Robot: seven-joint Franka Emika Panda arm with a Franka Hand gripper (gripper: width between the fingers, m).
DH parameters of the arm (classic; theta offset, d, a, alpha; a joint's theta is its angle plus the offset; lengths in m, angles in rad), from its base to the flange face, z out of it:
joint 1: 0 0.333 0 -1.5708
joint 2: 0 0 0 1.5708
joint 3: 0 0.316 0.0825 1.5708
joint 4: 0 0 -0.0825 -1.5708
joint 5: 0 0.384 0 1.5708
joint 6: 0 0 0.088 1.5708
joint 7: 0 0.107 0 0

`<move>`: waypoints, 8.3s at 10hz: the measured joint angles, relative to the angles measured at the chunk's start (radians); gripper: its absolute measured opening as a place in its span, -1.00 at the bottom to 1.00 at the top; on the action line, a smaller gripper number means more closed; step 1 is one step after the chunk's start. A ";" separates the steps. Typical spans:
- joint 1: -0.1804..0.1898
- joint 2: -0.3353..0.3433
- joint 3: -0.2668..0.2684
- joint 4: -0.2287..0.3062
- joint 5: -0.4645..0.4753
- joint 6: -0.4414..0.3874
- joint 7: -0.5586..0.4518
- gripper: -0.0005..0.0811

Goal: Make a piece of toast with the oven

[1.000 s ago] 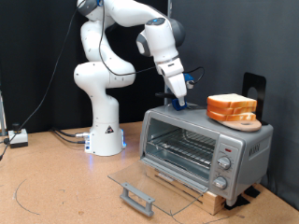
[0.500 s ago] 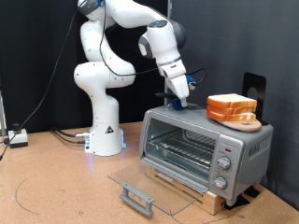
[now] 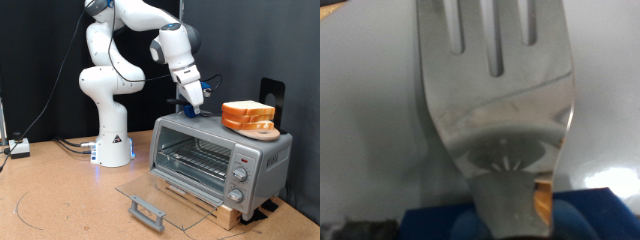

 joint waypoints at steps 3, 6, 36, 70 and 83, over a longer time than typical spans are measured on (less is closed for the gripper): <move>-0.005 0.000 0.007 0.002 0.002 0.001 0.008 0.16; -0.013 0.000 0.013 0.000 0.002 0.009 0.004 0.16; -0.042 -0.013 -0.087 -0.002 0.080 -0.066 -0.136 -0.02; -0.410 0.135 -0.340 0.149 -0.305 -0.161 -0.282 -0.02; -0.404 0.199 -0.170 0.240 -0.154 -0.163 -0.112 -0.02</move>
